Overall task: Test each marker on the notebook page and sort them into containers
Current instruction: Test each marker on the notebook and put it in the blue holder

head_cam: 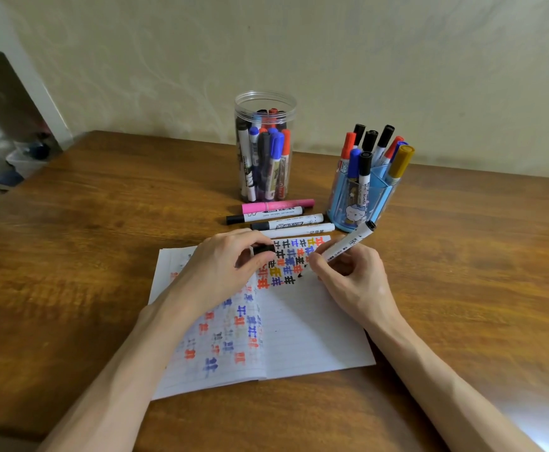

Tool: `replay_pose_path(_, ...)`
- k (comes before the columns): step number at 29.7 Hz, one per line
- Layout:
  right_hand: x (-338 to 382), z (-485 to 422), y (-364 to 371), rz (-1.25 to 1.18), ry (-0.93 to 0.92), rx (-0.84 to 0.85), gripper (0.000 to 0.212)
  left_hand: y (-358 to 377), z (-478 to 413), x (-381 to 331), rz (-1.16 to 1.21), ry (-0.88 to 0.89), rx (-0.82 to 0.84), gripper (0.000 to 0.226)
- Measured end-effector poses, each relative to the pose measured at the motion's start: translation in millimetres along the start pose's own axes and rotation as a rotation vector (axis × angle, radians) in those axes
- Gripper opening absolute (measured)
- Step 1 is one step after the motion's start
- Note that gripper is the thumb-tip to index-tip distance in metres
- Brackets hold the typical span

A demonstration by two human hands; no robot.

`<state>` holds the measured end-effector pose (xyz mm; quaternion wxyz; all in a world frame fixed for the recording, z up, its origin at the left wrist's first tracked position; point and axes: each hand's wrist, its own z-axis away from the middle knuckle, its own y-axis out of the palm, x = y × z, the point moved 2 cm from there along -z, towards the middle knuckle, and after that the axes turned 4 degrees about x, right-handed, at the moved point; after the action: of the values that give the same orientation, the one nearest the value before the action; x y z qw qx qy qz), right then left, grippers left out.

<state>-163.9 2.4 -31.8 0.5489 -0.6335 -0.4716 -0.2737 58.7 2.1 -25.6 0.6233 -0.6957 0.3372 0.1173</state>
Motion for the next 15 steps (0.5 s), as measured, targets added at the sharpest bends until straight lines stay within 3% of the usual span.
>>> replay_pose_path(15,-0.5,1.8,-0.5,0.036,-0.035,-0.039,0.017,1.0,0.2,1.3,-0.012,-0.001,-0.007,0.031)
